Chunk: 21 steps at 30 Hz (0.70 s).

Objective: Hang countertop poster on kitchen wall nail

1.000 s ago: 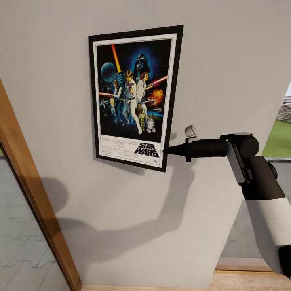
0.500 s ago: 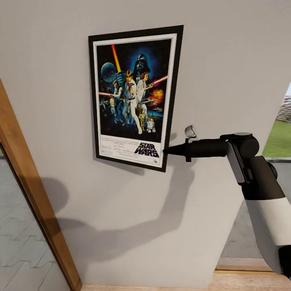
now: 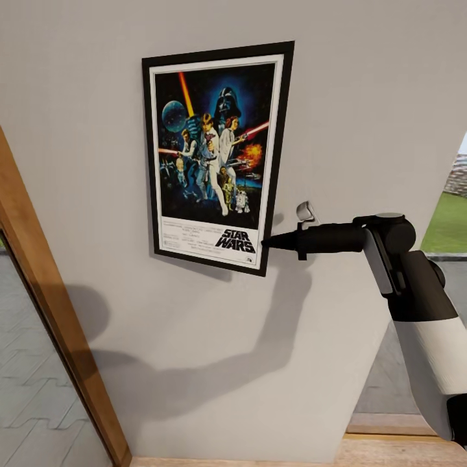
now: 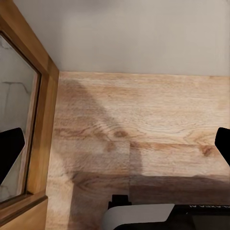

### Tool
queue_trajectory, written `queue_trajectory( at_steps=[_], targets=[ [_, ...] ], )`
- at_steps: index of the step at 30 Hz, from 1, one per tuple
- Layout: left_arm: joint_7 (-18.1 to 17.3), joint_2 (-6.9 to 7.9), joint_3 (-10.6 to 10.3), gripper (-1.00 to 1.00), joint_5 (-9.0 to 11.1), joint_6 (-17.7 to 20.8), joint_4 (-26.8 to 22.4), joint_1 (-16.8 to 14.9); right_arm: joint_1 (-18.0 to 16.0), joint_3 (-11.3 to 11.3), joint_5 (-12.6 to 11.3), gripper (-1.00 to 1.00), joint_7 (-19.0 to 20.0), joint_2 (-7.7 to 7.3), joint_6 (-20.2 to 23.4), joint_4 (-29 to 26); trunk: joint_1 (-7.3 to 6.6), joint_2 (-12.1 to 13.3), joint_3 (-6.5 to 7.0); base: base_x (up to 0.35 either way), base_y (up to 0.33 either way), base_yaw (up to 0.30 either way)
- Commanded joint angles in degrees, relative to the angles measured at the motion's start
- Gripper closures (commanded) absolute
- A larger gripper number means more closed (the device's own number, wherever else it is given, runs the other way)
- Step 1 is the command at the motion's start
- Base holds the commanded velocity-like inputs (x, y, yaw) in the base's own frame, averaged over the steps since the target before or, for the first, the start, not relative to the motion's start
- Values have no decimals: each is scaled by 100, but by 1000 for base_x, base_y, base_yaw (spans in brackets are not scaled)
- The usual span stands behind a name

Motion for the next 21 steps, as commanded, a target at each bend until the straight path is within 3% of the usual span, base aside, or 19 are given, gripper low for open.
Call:
queue_trajectory(
  at_steps=[1,10,21],
  targets=[
    [-39,-4,29,-100,-22,-9,-5,3,-2,9,120,100,0,-6,-13,5,3,-1,-1,0,0,0],
    [-39,-4,29,-100,-22,-9,-5,3,12,9,118,100,1,-6,-35,0,3,-1,-1,0,0,0],
    [-39,-4,29,-100,-22,-9,-5,3,26,17,134,100,8,-6,-429,17,3,-1,-1,0,0,0]
  ],
)
